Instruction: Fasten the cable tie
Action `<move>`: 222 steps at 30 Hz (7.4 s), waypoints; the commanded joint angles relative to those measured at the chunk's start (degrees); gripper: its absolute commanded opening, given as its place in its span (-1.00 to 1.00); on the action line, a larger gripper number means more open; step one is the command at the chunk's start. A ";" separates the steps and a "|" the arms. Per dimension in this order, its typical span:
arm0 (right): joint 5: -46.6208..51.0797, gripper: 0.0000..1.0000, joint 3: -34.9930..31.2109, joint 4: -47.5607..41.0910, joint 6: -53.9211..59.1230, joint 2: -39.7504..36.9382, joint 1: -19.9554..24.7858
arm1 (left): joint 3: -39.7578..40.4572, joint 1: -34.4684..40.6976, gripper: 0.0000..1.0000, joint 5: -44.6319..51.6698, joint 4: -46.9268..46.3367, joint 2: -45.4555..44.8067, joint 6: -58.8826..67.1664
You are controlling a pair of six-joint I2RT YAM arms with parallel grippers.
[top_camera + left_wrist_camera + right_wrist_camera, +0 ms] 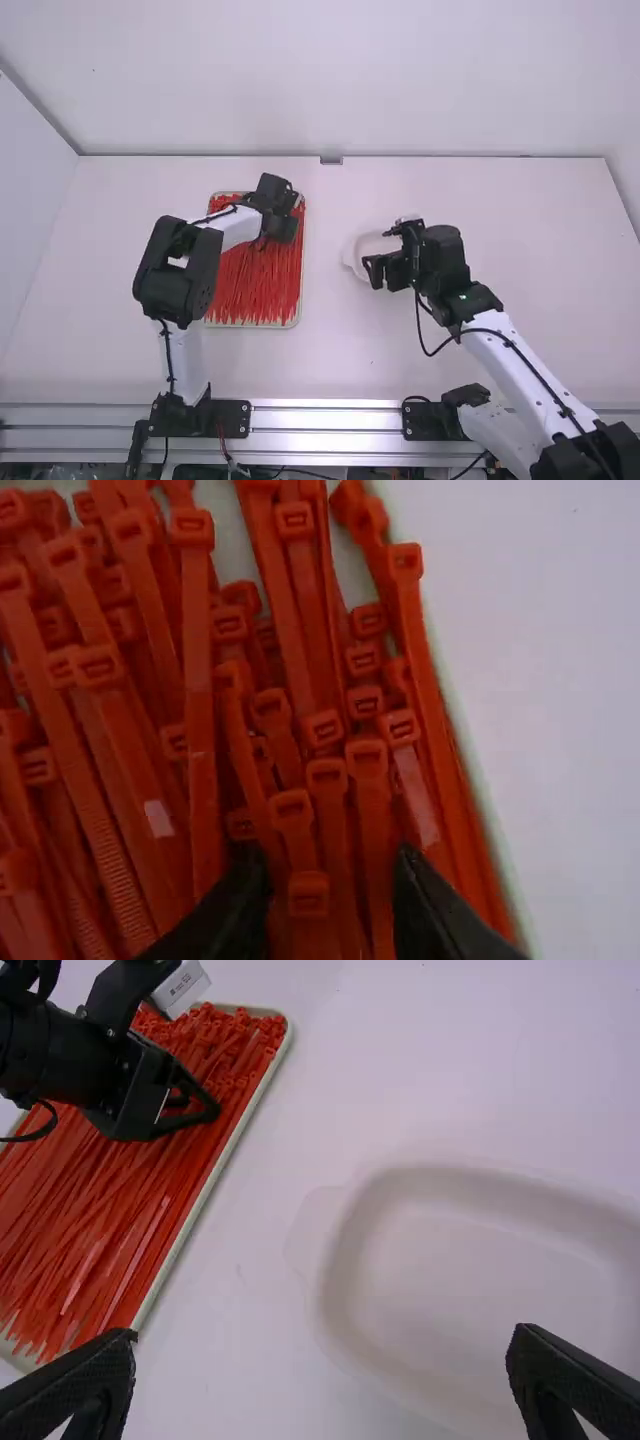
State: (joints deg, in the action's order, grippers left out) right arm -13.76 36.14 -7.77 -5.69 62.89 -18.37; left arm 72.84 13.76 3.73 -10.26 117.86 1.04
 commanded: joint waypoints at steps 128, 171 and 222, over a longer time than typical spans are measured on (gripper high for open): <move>0.28 0.98 1.77 -0.42 0.02 0.44 -0.96 | -4.13 -0.79 -0.56 -3.39 3.93 -4.48 -4.66; 0.04 0.98 1.77 -0.42 -0.07 0.44 -1.18 | -4.13 -0.81 -0.96 -4.70 4.17 -4.50 -4.68; 0.04 0.98 1.73 0.46 -0.09 0.44 -1.18 | 12.41 -0.70 -0.96 -4.90 -13.07 -32.94 -4.20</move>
State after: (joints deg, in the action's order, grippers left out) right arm -13.74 36.16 -7.49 -5.78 62.89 -19.38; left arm 85.60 13.39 -0.73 -23.00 87.96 -3.44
